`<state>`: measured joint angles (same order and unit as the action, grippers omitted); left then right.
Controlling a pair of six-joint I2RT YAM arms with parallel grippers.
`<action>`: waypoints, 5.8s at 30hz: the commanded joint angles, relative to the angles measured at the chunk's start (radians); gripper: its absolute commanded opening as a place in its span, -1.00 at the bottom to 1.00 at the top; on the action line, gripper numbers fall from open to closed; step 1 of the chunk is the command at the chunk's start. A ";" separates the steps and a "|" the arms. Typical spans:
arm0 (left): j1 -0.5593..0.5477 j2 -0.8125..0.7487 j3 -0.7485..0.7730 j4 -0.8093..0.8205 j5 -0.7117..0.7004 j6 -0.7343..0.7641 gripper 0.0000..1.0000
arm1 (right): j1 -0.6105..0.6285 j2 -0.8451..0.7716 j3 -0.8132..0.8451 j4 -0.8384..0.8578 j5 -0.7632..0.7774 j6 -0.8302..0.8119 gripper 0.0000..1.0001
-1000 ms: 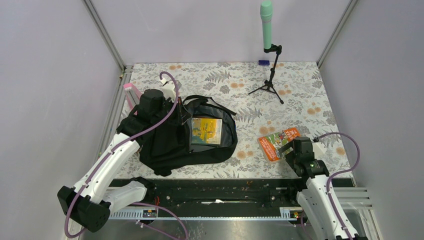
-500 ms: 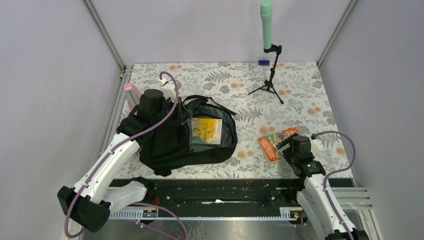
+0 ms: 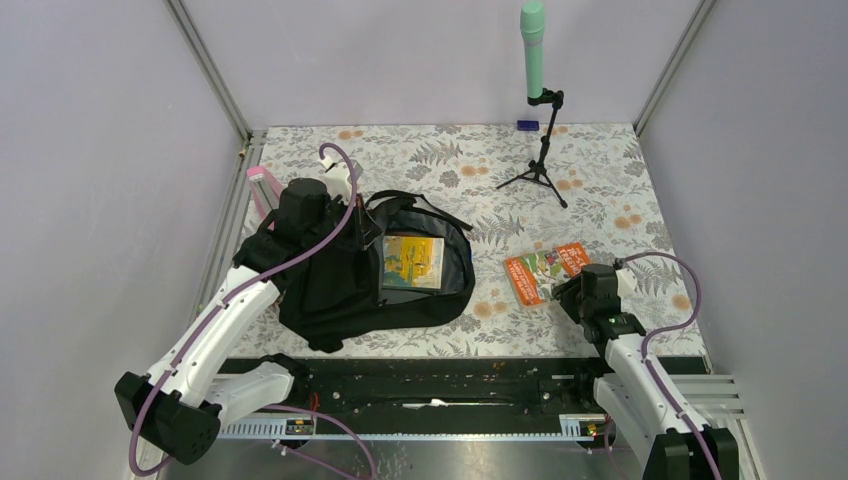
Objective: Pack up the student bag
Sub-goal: Pick up the book from the center of the board, then place the book at the center of the board.
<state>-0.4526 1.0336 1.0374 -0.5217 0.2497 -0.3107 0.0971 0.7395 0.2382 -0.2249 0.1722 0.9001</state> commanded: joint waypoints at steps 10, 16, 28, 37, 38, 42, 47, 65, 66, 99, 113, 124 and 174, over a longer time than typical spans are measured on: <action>-0.001 -0.007 0.016 0.082 -0.015 0.016 -1.00 | -0.004 0.004 0.007 0.264 -0.075 -0.089 -0.76; -0.001 -0.010 0.016 0.081 -0.020 0.018 -1.00 | -0.004 0.076 0.009 0.356 -0.053 -0.070 -1.00; -0.001 -0.012 0.016 0.083 -0.018 0.021 -1.00 | -0.004 0.031 0.030 0.439 -0.067 -0.155 -1.00; -0.001 -0.011 0.016 0.083 -0.011 0.019 -1.00 | -0.004 0.147 0.014 0.493 -0.103 -0.103 -1.00; -0.001 -0.012 0.015 0.083 -0.011 0.019 -1.00 | -0.004 0.158 0.004 0.520 -0.112 -0.091 -1.00; -0.001 -0.013 0.016 0.083 -0.010 0.019 -1.00 | -0.004 0.209 -0.020 0.598 -0.109 -0.052 -1.00; -0.001 -0.017 0.014 0.084 -0.011 0.021 -1.00 | -0.004 0.271 -0.045 0.691 -0.102 -0.020 -0.84; -0.001 -0.009 0.014 0.087 -0.002 0.018 -1.00 | -0.004 0.459 -0.051 0.963 -0.134 0.043 -0.68; -0.001 -0.008 0.014 0.088 -0.001 0.018 -1.00 | -0.003 0.474 -0.048 0.969 -0.138 0.045 -0.66; -0.001 -0.001 0.012 0.093 0.004 0.022 -0.38 | -0.002 0.394 0.158 0.830 -0.244 -0.063 -1.00; -0.003 -0.110 -0.043 0.228 0.111 -0.047 0.87 | 0.003 0.102 0.460 0.383 -0.568 -0.256 -1.00; -0.003 -0.182 -0.166 0.394 0.313 -0.303 0.95 | 0.272 0.123 0.591 0.427 -0.735 -0.223 -1.00; -0.270 0.196 -0.349 0.630 0.081 -0.453 0.74 | 0.392 0.005 0.078 0.009 -0.088 -0.178 0.86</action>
<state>-0.7071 1.2167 0.6411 0.0551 0.3542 -0.7818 0.4904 0.7425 0.3454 -0.0734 -0.0242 0.7258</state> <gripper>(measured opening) 0.872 0.928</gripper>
